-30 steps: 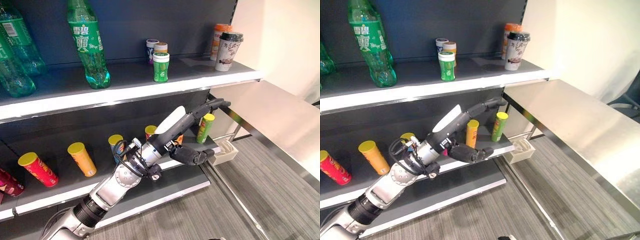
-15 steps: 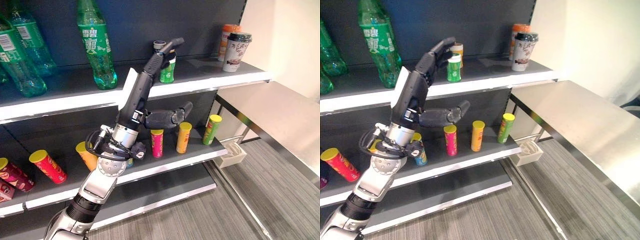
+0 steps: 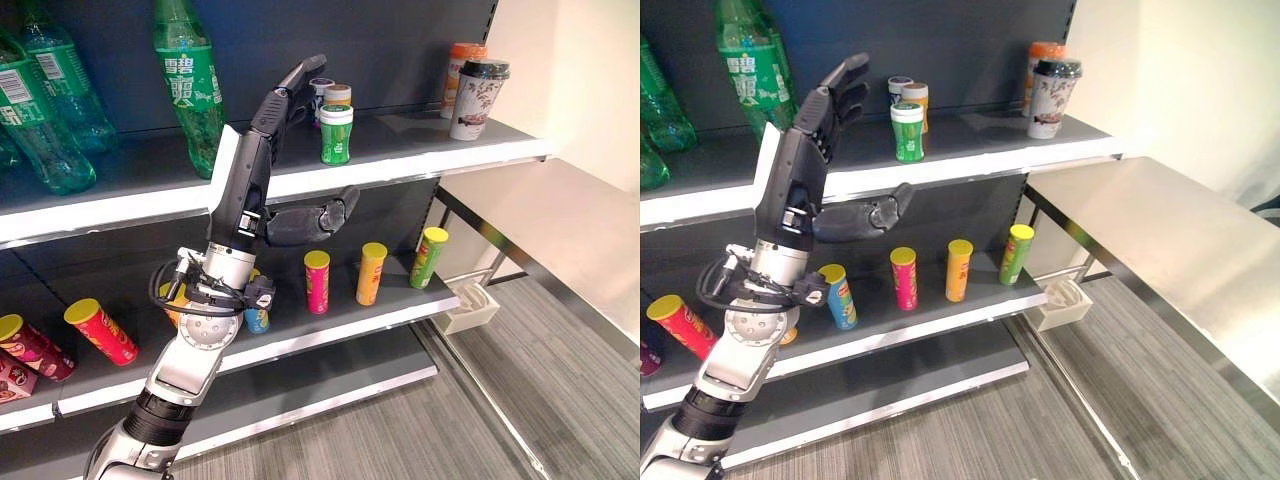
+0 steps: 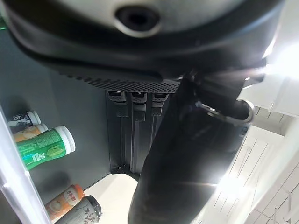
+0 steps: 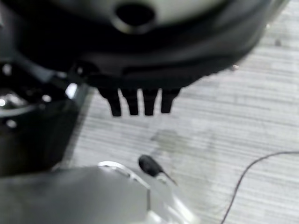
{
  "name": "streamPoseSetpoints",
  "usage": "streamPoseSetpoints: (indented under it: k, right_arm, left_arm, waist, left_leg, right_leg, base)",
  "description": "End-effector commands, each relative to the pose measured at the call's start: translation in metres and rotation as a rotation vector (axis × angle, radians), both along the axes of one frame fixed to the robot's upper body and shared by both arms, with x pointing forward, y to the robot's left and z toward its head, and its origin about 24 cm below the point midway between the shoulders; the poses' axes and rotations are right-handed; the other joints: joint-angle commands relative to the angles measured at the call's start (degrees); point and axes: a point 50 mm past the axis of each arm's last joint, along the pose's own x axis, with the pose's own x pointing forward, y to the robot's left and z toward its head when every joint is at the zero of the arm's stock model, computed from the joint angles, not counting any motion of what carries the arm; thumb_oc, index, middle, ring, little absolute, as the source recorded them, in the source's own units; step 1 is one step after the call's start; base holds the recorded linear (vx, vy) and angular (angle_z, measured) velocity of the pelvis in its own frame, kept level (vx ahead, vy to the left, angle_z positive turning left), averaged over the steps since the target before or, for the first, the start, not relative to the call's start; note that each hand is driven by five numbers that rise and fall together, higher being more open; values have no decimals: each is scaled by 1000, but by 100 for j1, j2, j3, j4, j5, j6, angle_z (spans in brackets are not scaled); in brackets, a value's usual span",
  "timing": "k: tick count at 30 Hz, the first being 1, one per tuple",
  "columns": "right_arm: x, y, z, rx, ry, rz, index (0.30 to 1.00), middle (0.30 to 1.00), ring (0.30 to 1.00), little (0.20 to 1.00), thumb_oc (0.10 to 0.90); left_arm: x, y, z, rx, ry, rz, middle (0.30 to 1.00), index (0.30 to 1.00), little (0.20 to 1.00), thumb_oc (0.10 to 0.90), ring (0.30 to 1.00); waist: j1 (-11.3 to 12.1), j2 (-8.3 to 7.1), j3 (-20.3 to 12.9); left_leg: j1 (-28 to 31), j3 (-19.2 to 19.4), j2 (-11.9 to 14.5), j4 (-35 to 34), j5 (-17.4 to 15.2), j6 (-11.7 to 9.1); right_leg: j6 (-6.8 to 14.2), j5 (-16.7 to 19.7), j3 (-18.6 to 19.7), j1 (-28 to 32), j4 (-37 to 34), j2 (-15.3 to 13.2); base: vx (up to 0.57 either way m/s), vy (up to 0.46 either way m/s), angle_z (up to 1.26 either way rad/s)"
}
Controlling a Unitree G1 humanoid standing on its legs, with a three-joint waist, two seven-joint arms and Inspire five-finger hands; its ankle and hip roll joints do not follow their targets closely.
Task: Put the goods on the table back onto the shelves and tidy them up.
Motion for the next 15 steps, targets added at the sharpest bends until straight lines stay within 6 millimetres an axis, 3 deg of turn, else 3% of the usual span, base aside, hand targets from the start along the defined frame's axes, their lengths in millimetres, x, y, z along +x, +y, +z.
streamPoseSetpoints:
  k: [1,15]
  right_arm:
    - [7,9,-1,5,-4,33,900,900,900,900,800]
    - [4,6,-1,9,14,34,900,900,900,900,800]
  left_arm:
    - [-1,11,54,-27,-256,63,900,900,900,800,900]
    - [23,24,64,27,-209,138,900,900,900,800,900]
  waist:
    - [16,-348,44]
    - [-45,-261,-23]
  left_leg:
    - [179,98,-170,38,-750,-16]
    - [224,139,-167,38,-739,-39]
  right_leg:
    - [162,-473,101,273,124,-111]
    - [163,-467,97,311,120,-116]
  base:
    - [9,-4,-4]
    - [0,0,0]
